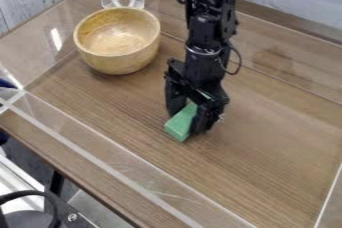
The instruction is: Put the green block in the brown bowl
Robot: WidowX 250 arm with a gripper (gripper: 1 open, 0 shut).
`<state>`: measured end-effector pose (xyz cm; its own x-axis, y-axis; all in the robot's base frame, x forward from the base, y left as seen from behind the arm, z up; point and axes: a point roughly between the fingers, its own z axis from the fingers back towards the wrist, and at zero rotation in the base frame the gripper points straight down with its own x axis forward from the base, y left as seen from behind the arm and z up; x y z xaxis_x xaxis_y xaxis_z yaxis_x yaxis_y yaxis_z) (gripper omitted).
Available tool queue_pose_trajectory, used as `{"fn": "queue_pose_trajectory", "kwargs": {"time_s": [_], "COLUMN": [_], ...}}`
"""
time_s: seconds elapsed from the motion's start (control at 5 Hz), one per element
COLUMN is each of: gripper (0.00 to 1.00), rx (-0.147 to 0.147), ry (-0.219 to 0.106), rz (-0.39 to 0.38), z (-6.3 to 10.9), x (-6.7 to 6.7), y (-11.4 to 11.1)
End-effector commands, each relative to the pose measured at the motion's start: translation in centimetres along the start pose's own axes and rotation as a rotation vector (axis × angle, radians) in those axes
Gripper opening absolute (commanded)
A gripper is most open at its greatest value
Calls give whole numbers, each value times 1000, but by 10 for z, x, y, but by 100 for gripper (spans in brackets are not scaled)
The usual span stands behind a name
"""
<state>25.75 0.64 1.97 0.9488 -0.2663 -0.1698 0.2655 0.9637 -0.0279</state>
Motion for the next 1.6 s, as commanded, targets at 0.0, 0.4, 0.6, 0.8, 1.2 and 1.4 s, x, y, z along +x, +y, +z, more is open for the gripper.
{"fn": "queue_pose_trajectory", "kwargs": {"time_s": [0.0,0.4,0.6,0.8,1.2,1.4], "gripper": [100,100,100,100,100,0], "rx": [1,-6,-9,-13,-20,-22], "ry": [-11,2,7,12,22,19], "rz": [-12,-16,-18,-20,-25,-23], "z": [4,3,3,3,3,2], "x": [5,5,5,5,5,5], "y": [0,1,1,1,1,3]}}
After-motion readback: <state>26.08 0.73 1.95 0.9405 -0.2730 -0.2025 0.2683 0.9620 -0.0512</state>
